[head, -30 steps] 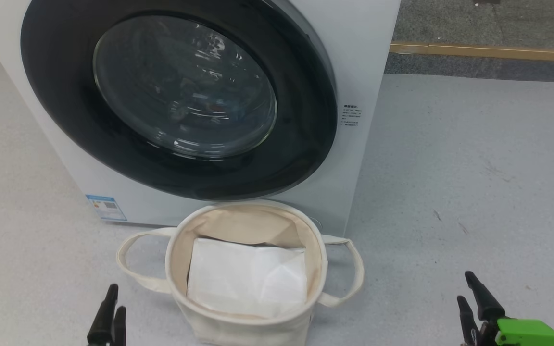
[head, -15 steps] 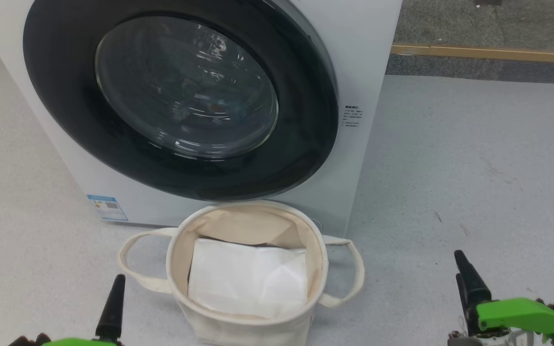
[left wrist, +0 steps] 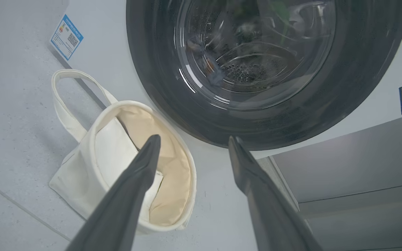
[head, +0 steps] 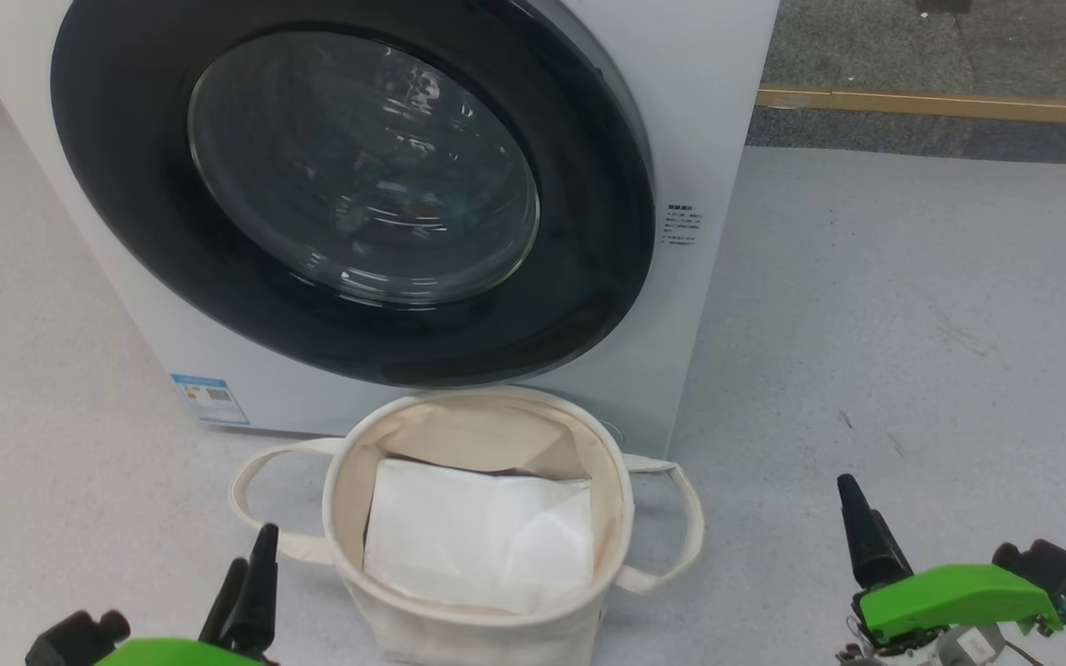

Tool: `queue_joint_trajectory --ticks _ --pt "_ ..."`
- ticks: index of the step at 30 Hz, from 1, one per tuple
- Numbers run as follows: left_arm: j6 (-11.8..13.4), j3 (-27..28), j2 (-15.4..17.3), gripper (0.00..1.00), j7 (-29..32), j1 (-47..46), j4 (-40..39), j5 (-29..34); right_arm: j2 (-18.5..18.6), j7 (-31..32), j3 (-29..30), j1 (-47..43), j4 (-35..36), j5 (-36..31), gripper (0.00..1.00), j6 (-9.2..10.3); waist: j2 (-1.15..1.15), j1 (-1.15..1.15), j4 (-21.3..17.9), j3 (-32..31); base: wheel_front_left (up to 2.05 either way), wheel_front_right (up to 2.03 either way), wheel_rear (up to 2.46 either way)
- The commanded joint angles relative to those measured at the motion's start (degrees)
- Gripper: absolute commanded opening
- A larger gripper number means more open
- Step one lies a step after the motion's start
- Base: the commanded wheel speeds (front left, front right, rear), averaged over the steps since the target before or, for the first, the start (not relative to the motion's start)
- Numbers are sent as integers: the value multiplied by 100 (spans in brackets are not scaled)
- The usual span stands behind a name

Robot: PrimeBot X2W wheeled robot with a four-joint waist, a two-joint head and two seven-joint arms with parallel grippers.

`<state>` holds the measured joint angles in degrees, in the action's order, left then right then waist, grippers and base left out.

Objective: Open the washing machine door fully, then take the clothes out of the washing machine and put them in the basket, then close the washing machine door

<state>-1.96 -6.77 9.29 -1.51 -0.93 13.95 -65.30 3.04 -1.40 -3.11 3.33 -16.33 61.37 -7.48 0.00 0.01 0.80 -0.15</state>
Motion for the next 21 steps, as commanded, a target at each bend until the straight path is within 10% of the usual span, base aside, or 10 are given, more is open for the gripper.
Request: queue_joint_trajectory --ticks 1,21 --pt "34 48 159 100 -82 -290 -266 190 52 -92 -99 332 248 -235 100 0 0 0 3 1 0 0 0" --pt "183 -265 483 100 -435 -311 -562 1507 38 -430 -465 541 357 -1764 100 -1 0 0 10 20 0 0 0"
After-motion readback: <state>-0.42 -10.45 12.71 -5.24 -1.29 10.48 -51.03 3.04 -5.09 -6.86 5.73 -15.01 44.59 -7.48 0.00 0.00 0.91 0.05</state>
